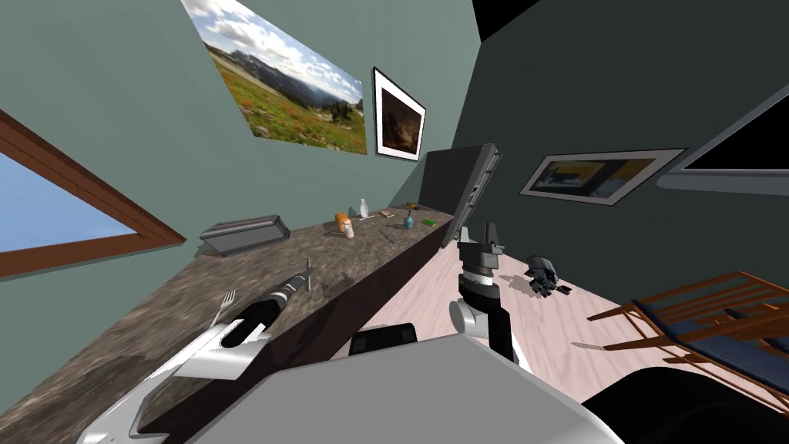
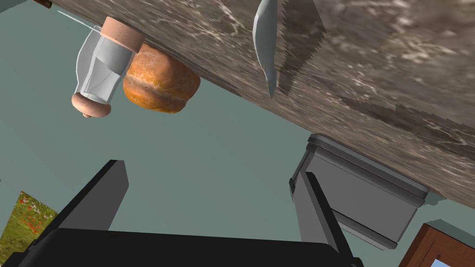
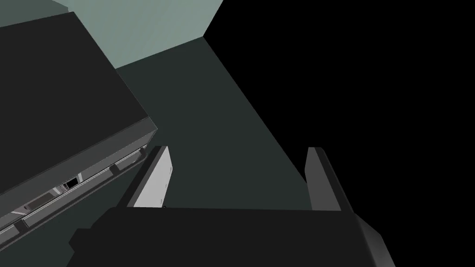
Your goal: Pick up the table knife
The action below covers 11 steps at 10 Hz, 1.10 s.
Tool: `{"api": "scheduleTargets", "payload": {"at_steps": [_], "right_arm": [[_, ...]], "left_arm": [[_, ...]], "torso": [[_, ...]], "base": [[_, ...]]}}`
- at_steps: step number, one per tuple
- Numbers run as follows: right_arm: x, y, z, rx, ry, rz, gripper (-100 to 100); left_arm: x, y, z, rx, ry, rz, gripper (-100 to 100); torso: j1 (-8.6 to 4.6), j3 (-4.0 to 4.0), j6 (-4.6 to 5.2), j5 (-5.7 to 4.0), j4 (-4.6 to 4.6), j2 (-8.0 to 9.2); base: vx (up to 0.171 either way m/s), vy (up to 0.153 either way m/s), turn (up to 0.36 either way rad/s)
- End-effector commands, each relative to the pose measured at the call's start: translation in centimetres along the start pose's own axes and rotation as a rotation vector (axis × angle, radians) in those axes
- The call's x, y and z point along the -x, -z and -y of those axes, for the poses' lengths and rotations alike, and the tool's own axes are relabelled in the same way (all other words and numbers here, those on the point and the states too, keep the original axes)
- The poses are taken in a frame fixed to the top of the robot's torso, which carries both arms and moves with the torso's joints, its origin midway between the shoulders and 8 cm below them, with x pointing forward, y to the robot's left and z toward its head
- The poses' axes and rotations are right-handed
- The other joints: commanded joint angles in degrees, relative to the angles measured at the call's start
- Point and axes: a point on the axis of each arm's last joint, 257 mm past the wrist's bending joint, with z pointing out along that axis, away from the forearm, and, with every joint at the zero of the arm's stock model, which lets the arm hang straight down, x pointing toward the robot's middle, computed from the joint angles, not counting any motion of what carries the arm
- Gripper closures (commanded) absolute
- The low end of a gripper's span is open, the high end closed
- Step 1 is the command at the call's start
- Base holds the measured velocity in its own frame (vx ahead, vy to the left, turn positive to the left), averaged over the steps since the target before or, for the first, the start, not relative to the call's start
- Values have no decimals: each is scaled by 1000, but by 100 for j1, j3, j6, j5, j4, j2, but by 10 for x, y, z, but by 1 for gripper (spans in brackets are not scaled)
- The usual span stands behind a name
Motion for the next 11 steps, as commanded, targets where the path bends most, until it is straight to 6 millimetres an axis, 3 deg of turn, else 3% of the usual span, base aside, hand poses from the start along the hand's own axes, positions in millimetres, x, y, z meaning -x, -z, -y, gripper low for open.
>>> {"api": "scheduleTargets", "payload": {"at_steps": [1,2,3,5,6,8,9,11], "right_arm": [[0,0,0,0,0,0,0],[0,0,0,0,0,0,0],[0,0,0,0,0,0,0],[0,0,0,0,0,0,0],[0,0,0,0,0,0,0],[0,0,0,0,0,0,0],[0,0,0,0,0,0,0],[0,0,0,0,0,0,0]], "left_arm": [[-3,2,-21,61,-20,-22,-100],[-4,2,-39,103,-34,-37,-100],[-5,3,-42,114,-34,-41,-100],[-7,6,-79,209,-57,-72,-100],[-7,7,-81,216,-57,-73,-100],[-8,14,-115,308,-75,-100,-100],[-8,14,-116,311,-75,-101,-100],[-6,22,-148,398,-91,-123,-100]], "torso": [[0,0,0,0,0,0],[-2,0,3,0,0,-1],[-5,-2,2,-1,-1,-3],[-5,-1,3,-1,0,-2],[-5,-3,2,-1,-1,-4],[-3,-1,2,0,-1,-3],[-5,-1,2,-1,0,-2],[-2,-1,0,-1,0,-2]], "base": [[15,-20,-185],[25,-33,-229],[16,-25,-87],[20,-31,-200],[20,-19,-74],[19,-25,-202],[15,-18,-60],[20,-23,-165]]}}
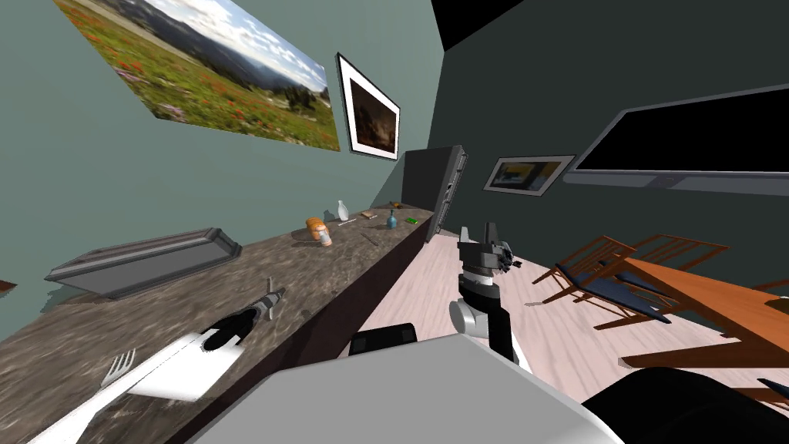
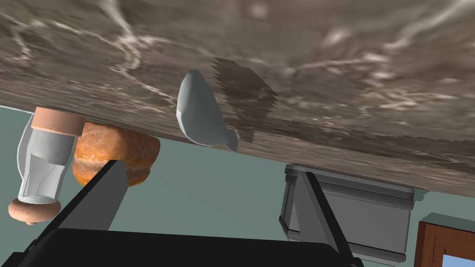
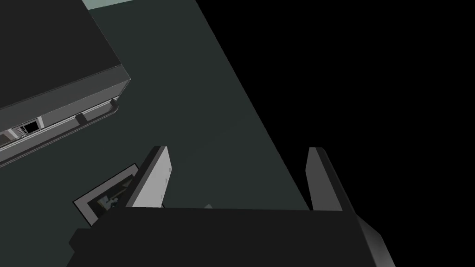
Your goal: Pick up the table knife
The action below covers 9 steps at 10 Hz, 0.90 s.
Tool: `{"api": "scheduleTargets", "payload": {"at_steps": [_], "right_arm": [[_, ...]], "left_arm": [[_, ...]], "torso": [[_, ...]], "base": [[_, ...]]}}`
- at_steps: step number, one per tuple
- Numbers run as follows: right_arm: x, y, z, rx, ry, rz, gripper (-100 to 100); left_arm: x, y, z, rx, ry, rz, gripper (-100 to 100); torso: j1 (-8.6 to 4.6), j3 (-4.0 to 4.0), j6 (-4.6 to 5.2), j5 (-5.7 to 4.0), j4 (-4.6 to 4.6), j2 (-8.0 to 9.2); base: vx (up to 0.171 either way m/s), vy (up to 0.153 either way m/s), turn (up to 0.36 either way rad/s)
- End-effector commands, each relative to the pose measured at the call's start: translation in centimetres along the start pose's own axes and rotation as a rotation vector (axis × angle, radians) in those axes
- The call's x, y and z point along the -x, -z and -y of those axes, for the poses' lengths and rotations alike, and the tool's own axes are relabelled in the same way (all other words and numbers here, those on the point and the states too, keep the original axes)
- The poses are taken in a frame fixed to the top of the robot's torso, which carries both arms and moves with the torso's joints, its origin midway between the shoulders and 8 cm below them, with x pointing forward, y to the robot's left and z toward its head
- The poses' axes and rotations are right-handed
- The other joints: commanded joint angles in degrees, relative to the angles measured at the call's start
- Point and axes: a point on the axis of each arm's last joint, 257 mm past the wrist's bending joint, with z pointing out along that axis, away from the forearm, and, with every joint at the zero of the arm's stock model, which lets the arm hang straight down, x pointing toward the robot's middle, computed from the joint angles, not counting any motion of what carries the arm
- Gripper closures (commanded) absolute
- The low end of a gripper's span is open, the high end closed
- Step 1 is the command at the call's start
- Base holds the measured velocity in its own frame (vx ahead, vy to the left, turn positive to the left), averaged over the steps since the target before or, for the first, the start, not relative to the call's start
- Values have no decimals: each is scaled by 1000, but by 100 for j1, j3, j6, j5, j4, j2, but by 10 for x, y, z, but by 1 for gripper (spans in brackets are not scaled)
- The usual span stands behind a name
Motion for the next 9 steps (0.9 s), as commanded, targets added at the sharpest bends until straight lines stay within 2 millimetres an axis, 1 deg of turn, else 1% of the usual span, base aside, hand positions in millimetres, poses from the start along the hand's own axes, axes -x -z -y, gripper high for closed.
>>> {"api": "scheduleTargets", "payload": {"at_steps": [1,3,5,6,7,8,9], "right_arm": [[0,0,0,0,0,0,0],[0,0,0,0,0,0,0],[0,0,0,0,0,0,0],[0,0,0,0,0,0,0],[0,0,0,0,0,0,0],[0,0,0,0,0,0,0],[0,0,0,0,0,0,0]], "left_arm": [[0,-1,-23,66,-11,-16,-100],[1,-1,-49,136,-25,-30,-100],[3,0,-68,189,-37,-39,-100],[5,1,-81,225,-47,-43,-100],[4,2,-73,201,-41,-40,-100],[4,2,-75,207,-42,-41,0],[4,-3,-80,218,-33,-40,-100]], "torso": [[0,0,0,0,0,0],[0,-2,-1,0,-1,-4],[-1,0,-1,0,0,0],[-1,1,-2,0,0,1],[-1,0,-1,0,0,1],[3,2,-5,1,1,4],[6,4,-4,2,2,7]], "base": [[30,-26,-182],[28,-24,-161],[18,-25,-132],[19,-24,-140],[9,-9,-27],[0,0,0],[-14,6,-107]]}}
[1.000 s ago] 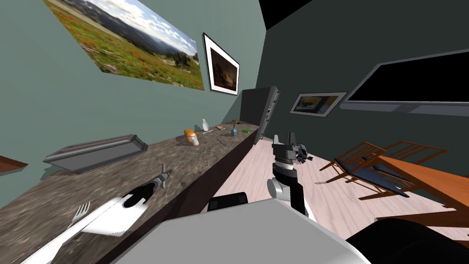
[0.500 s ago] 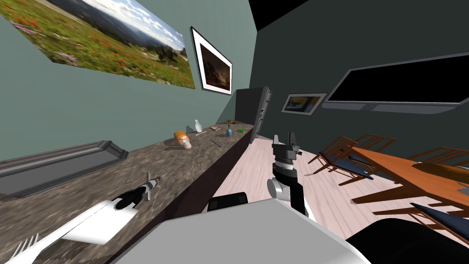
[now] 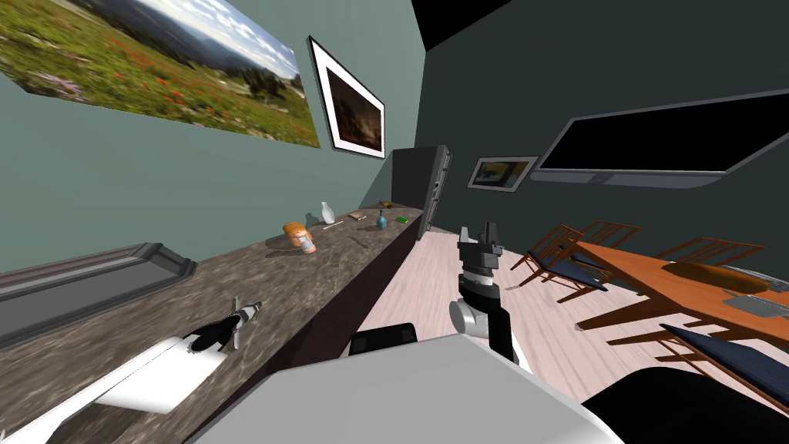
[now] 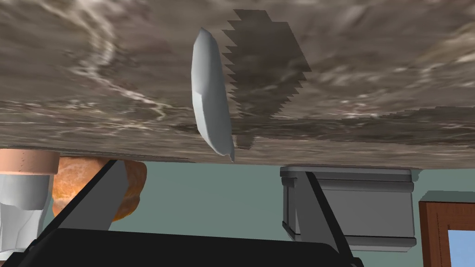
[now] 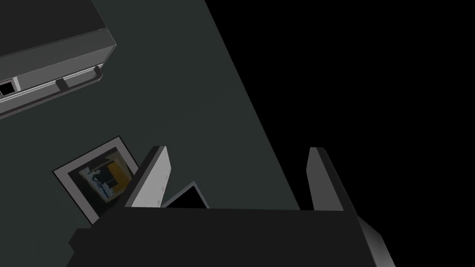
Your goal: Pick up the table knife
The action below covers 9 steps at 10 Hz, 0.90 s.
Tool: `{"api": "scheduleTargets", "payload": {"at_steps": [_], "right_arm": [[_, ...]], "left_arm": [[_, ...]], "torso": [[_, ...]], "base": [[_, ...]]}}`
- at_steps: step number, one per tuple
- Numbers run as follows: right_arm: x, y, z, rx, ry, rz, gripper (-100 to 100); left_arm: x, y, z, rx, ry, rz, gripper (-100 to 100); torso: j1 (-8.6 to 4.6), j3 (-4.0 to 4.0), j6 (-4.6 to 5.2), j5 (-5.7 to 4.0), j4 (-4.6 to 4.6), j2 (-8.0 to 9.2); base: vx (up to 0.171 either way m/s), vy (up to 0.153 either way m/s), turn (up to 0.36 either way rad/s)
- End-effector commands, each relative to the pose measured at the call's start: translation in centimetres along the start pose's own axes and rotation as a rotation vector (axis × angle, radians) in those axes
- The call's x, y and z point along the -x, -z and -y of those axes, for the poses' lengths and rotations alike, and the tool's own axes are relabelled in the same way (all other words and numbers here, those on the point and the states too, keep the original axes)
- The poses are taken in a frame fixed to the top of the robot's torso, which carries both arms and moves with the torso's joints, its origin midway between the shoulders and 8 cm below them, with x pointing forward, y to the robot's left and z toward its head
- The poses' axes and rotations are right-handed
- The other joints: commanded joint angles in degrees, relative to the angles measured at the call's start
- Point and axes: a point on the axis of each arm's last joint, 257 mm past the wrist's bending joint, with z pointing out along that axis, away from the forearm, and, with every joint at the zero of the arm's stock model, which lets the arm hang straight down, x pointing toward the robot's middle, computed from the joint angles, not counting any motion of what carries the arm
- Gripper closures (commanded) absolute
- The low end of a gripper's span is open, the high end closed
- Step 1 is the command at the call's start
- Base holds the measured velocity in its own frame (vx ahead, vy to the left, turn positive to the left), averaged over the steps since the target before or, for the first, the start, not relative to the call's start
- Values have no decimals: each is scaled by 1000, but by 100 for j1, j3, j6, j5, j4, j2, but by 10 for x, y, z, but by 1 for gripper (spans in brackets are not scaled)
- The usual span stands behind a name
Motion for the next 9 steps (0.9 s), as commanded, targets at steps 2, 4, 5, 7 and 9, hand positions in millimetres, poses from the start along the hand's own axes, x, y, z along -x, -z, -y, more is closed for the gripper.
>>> {"api": "scheduleTargets", "payload": {"at_steps": [2,4,5,7,9], "right_arm": [[0,0,0,0,0,0,0],[0,0,0,0,0,0,0],[0,0,0,0,0,0,0],[0,0,0,0,0,0,0],[0,0,0,0,0,0,0]], "left_arm": [[1,-11,-8,21,17,-1,-100],[1,-19,-14,38,30,-2,-100],[1,-21,-16,43,35,-3,-100],[2,-20,-15,39,32,-2,100],[2,-21,-17,43,34,-3,100]], "torso": [[3,4,-2,1,1,6],[5,8,-2,1,3,13],[5,8,-1,1,3,13],[2,4,-4,1,2,5],[-2,-2,7,2,-1,-3]], "base": [[-40,15,-113],[-43,15,-115],[-36,14,-86],[-7,3,-6],[0,0,17]]}}
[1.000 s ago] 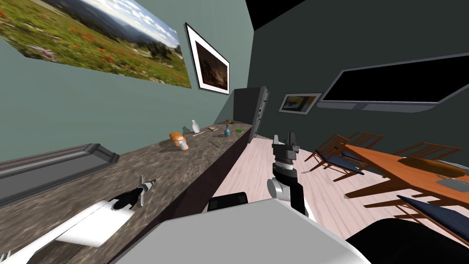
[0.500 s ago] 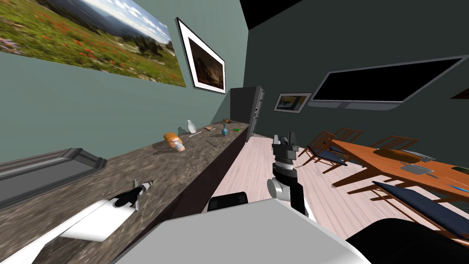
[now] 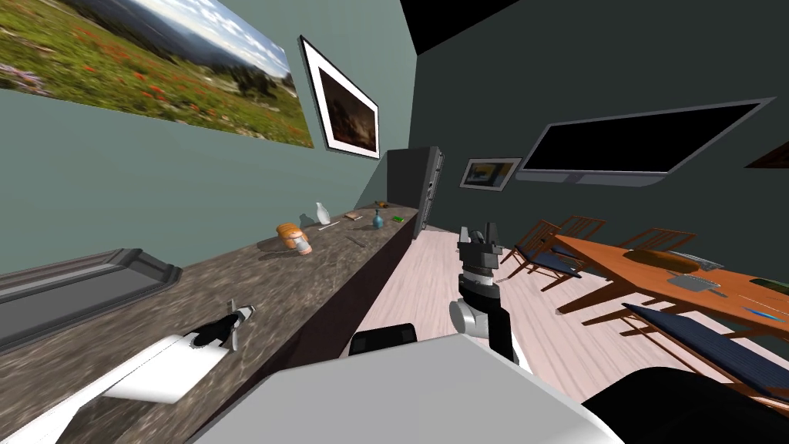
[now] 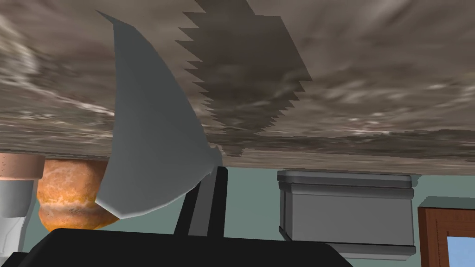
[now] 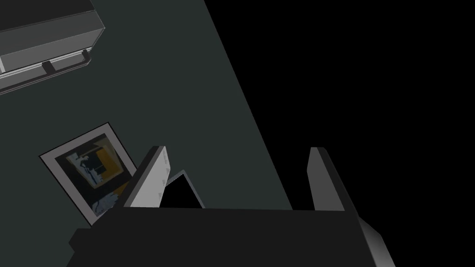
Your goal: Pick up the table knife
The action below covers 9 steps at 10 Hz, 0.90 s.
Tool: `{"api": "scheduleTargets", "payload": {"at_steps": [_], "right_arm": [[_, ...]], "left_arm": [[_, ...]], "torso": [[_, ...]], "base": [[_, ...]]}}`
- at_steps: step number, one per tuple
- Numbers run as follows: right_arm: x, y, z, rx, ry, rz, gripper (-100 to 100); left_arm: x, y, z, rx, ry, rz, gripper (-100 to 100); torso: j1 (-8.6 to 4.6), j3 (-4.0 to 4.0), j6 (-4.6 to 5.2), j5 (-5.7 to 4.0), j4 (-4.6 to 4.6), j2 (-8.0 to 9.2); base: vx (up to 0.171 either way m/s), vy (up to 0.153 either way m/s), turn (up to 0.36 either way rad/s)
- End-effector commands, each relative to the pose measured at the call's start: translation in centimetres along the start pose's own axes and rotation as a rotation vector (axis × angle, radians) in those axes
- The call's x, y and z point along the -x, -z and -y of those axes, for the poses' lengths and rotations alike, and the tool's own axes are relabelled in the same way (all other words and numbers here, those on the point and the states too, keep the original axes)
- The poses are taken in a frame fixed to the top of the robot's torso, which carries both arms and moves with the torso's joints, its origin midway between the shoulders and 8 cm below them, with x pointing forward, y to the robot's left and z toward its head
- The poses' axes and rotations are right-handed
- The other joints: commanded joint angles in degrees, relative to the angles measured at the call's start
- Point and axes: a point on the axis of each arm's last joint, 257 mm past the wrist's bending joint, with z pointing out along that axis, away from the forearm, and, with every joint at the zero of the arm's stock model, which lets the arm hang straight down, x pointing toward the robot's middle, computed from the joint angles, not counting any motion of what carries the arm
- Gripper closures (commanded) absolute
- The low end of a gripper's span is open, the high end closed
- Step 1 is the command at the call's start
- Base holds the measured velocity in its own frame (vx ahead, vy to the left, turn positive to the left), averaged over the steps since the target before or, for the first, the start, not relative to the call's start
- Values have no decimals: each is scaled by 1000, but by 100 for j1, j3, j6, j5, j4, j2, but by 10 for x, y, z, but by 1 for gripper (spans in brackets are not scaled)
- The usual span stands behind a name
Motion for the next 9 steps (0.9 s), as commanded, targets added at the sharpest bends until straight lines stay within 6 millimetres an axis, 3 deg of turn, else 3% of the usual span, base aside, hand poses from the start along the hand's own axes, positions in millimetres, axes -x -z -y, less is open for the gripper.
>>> {"api": "scheduleTargets", "payload": {"at_steps": [1,2,3,4,9], "right_arm": [[0,0,0,0,0,0,0],[0,0,0,0,0,0,0],[0,0,0,0,0,0,0],[0,0,0,0,0,0,0],[0,0,0,0,0,0,0]], "left_arm": [[0,0,0,0,0,0,100],[0,0,1,-2,-1,1,100],[0,0,1,-3,-1,1,0],[-1,7,5,-14,-22,2,100],[-3,22,15,-43,-45,3,100]], "torso": [[0,0,0,0,0,0],[-2,-3,-4,-1,-2,-5],[-2,-4,-6,0,-2,-6],[-1,-4,-7,0,-2,-6],[-13,-12,-14,-4,-4,-20]], "base": [[0,0,0],[0,0,0],[0,0,0],[27,-8,140],[41,-17,105]]}}
